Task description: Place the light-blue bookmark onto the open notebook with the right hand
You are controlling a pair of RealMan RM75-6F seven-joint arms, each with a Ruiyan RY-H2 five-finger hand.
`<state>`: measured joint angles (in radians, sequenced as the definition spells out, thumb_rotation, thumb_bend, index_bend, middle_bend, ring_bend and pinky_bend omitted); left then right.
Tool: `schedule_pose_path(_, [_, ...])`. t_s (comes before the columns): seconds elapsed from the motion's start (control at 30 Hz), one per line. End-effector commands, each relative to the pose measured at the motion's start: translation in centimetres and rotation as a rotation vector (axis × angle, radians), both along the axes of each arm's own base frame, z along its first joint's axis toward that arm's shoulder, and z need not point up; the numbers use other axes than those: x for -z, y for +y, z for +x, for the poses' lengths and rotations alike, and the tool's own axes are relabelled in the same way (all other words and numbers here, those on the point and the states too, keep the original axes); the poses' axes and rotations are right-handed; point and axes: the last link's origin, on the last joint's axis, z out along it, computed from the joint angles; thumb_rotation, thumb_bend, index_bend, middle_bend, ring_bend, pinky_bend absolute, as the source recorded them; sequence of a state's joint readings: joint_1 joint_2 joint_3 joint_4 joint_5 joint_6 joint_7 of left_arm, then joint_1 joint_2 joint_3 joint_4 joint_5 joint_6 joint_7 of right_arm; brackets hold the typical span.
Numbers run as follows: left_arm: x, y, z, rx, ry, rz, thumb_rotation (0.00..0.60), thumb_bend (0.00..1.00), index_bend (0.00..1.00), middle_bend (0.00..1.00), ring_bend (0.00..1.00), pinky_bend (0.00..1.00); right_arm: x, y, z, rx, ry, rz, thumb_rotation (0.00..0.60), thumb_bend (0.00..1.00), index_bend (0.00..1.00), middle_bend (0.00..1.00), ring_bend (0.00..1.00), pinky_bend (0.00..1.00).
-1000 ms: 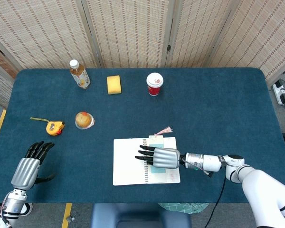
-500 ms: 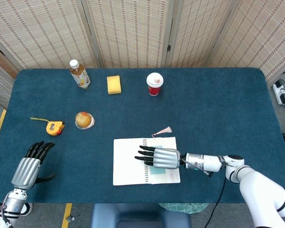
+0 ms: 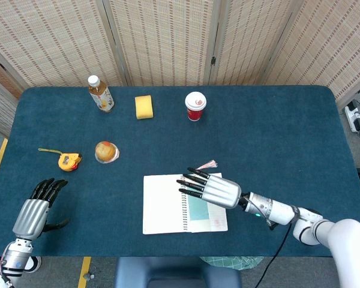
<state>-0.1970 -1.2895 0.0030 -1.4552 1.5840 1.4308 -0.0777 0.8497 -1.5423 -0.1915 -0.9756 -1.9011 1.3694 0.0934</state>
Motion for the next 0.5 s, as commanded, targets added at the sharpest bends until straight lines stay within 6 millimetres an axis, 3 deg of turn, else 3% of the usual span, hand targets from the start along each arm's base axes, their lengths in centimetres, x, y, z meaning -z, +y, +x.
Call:
schedule_pose_path(0.03, [-0.1, -0.1, 0.1, 0.004, -0.004, 0.001, 0.600, 0.15, 0.15, 0.17, 0.09, 0.11, -6.3, 2.3, -3.5, 0.466, -0.245, -0.100, 0.600, 0.18, 0.06, 0.00, 0.00, 0.00])
schedule_pose_path(0.13, [-0.2, -0.3, 0.2, 0.011, -0.009, 0.009, 0.600, 0.15, 0.15, 0.17, 0.09, 0.11, -9.7, 5.2, -7.2, 0.727, -0.247, -0.185, 0.600, 0.06, 0.00, 0.00, 0.00, 0.00])
schedule_pose_path(0.3, [-0.5, -0.6, 0.4, 0.016, -0.015, 0.025, 0.600, 0.15, 0.15, 0.16, 0.09, 0.11, -14.4, 11.9, -14.3, 1.029, -0.191, -0.487, 0.600, 0.04, 0.00, 0.00, 0.00, 0.00])
schedule_pose_path(0.43, [-0.7, -0.8, 0.8, 0.030, -0.029, 0.044, 0.600, 0.15, 0.15, 0.16, 0.09, 0.11, -16.6, 16.5, -17.3, 1.162, -0.307, -0.614, 0.600, 0.00, 0.00, 0.00, 0.00, 0.00])
schedule_pose_path(0.5, [-0.6, -1.0, 0.9, 0.039, -0.031, 0.040, 0.600, 0.15, 0.15, 0.15, 0.09, 0.11, -17.1, 17.6, -18.1, 1.177, -0.334, -0.631, 0.600, 0.00, 0.00, 0.00, 0.00, 0.00])
